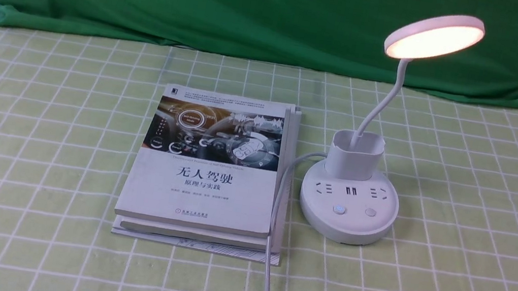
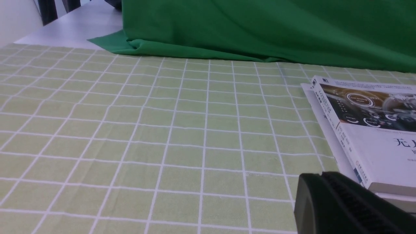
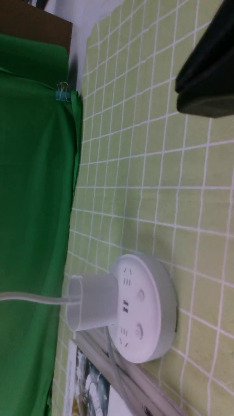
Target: Turn on the table lamp on the green coffee tablecloth with your hand.
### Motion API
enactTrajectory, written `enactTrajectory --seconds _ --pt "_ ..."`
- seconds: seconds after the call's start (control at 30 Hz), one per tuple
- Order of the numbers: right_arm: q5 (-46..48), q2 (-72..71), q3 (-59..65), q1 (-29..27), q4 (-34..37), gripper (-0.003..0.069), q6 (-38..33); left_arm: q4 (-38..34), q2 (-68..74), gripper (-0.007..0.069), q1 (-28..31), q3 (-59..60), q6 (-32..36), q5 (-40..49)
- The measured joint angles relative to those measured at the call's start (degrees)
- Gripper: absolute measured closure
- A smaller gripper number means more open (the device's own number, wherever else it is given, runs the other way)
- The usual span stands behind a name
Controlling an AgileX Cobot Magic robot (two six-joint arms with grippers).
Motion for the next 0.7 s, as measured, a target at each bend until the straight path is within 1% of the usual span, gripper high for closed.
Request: enactTrajectory --seconds 0.17,0.7 --pt "2.4 -0.99 0.0 0.0 -0.53 0.0633 0.0 0.02 0.0 0.0622 0.0 0.0 0.0 0.02" --pt "2.71 -1.04 0.0 0.0 -0.68 0.0609 0.0 0.02 0.0 0.0622 0.0 0.0 0.0 -0.02"
